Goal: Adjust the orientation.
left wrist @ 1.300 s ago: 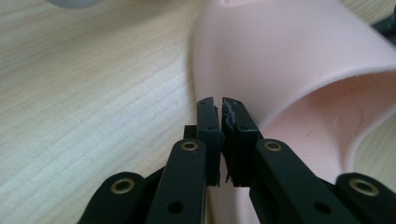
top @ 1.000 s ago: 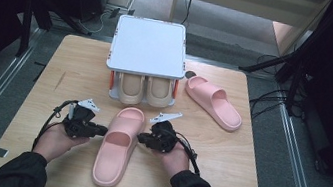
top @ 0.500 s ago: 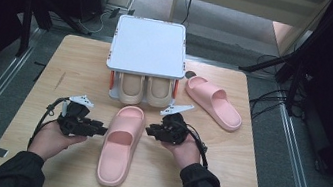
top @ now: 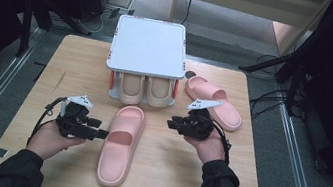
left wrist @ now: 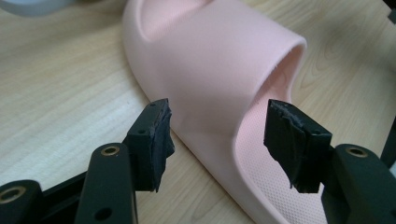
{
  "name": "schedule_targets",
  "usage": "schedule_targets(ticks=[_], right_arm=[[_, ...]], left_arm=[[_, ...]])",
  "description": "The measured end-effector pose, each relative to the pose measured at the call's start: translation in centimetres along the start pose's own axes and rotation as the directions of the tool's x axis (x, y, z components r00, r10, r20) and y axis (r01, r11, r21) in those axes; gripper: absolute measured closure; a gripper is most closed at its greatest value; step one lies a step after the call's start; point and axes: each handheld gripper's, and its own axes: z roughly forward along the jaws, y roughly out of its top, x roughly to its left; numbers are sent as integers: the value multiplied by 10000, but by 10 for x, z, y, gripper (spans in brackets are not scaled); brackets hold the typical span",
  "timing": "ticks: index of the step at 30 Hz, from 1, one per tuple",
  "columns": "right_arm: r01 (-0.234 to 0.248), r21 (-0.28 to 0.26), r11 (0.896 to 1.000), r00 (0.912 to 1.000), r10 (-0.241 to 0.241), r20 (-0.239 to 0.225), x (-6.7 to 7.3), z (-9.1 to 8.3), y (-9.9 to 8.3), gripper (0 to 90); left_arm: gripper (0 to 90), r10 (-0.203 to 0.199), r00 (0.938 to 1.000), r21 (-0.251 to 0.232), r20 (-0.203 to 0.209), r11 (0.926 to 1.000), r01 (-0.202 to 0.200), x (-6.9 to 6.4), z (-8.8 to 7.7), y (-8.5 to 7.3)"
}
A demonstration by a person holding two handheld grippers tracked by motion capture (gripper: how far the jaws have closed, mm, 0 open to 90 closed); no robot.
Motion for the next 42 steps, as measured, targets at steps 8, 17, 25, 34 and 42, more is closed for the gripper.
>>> schedule_targets(ticks=[8,17,25,34,42], right_arm=[[-420,-363,9985,9976,439,538,-33,-15,-1,679],[-1154,-488,9921,9863,1203,1130,-78,-26,-14,622],[-1926,-710,9787,9636,2023,1748,-118,-35,-17,601],[-2285,-590,9718,9464,2359,2206,-146,-26,-15,566],[-2532,-430,9664,9397,2563,2265,-166,-8,-15,621]], left_arm=[[397,-61,9994,-58,-329,10000,59,14,-7,0],[397,-271,9985,-110,-478,9996,267,22,-12,-2],[395,-563,9964,-137,-626,9984,555,19,-19,-14],[396,-783,9932,-206,-860,9968,768,19,-26,-26],[406,-855,9927,-165,-849,9963,844,17,-26,-31]])
